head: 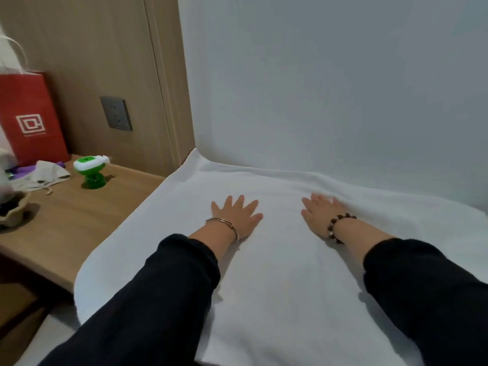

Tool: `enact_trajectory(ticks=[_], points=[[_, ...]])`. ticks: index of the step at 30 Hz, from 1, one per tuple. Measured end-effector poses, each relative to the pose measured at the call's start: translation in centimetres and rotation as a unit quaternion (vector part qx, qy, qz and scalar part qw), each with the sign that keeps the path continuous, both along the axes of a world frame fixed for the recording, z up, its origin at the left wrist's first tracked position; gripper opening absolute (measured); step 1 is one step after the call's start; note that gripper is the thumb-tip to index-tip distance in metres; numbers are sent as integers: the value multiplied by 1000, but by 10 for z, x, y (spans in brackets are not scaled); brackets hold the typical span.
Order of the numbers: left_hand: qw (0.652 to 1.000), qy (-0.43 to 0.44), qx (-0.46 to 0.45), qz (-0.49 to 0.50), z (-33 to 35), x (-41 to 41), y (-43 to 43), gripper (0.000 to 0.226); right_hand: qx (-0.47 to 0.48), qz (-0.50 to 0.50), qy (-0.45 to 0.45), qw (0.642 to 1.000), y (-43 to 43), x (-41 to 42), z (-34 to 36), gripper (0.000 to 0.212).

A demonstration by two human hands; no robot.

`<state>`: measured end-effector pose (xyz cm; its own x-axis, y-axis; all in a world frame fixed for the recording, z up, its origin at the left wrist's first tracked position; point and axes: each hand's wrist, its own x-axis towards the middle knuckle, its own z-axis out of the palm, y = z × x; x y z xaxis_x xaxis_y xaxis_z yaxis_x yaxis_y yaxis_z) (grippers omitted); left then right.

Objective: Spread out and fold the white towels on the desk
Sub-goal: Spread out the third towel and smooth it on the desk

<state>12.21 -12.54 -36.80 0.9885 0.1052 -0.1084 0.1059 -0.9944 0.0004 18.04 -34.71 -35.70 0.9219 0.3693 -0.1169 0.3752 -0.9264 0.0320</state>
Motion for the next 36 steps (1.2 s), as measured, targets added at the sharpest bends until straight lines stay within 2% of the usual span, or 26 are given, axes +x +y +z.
enact_trajectory(ticks=[2, 6, 9, 12, 16, 21, 24, 26, 28, 30, 31, 34, 36], points=[[1000, -5, 30, 6, 7, -11, -17, 50, -8, 20, 24, 999, 6, -17, 8, 49], [997, 35, -51, -40, 12, -42, -58, 47, -64, 41, 98, 992, -13, -54, 22, 44], [994, 50, -70, -63, 8, -67, -83, 53, -79, 21, 110, 991, -45, -78, 23, 48], [995, 43, -50, -76, -3, -88, -99, 62, -61, -7, 100, 993, -73, -107, 12, 59], [996, 7, -22, -85, -7, -106, -97, 57, -8, -23, 74, 997, -81, -143, -3, 57], [994, 55, -54, -82, 20, -111, -65, 45, -15, 58, 136, 989, -68, -167, 19, 61], [999, 32, 5, -41, 33, -102, -71, 38, 74, 92, 141, 983, -71, -163, 39, 50], [1000, 6, -5, -25, 33, -94, -96, 42, 141, 59, 42, 987, -83, -149, 48, 43], [996, -2, -59, -63, 26, -88, -126, 45, 97, 5, -41, 994, -102, -133, 44, 45], [993, -14, -75, -93, 13, -86, -153, 49, 3, -46, 8, 999, -125, -126, 25, 53], [993, -17, -73, -88, 6, -87, -163, 53, -12, -64, 48, 997, -135, -124, 13, 56], [994, -31, -52, -86, -12, -82, -178, 59, 19, -57, 79, 995, -158, -121, 4, 59], [993, -56, -59, -85, -11, -80, -186, 59, 47, -39, 77, 995, -165, -110, 17, 50]])
